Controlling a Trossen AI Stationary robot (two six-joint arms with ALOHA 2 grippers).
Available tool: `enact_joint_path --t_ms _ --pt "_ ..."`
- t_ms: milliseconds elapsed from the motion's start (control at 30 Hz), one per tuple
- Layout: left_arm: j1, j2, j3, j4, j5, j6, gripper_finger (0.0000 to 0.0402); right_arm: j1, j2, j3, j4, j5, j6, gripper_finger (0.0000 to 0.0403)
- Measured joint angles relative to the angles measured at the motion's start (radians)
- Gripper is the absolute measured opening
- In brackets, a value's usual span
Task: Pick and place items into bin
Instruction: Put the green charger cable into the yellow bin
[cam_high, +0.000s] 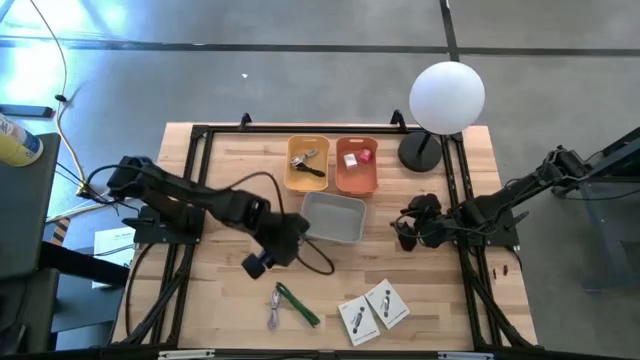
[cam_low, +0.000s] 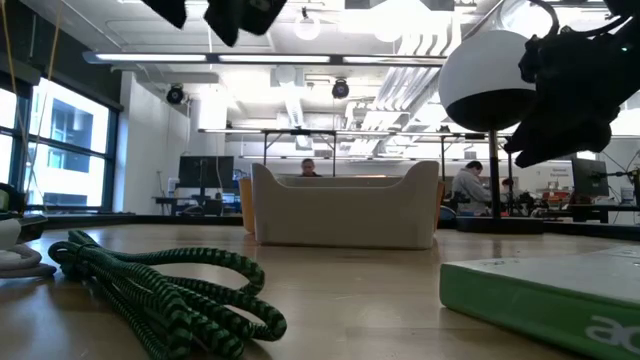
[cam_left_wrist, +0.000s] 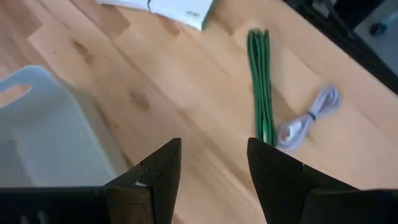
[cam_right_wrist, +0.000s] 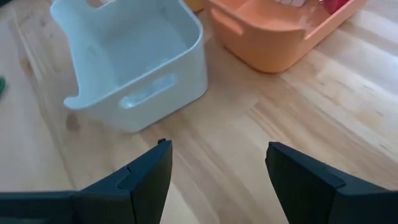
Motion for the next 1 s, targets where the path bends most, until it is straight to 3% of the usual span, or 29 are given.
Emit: enact_joint_path --t_ms 200,333,767,1000 --pt "-0.088 0.07 -0.08 0.193 -0.024 -0.153 0.0172 0.005 0.0 0.0 0.008 -0.102 -0.066 0.0247" --pt "-0.152 0.122 -0.092 0.244 -0.075 -0.174 0.0172 0.035 -0.005 0.0 0.026 -0.155 -0.119 0.0247" --pt "-0.219 0.268 -0.091 0.371 -0.108 -0.204 0.0172 0.124 -0.034 0.0 0.04 -0.104 -0.152 0.0247" --pt "-0.218 0.337 -0.09 0.393 -0.046 -0.218 0.0172 0.161 -0.035 0.0 0.038 -0.103 -0.143 0.0247"
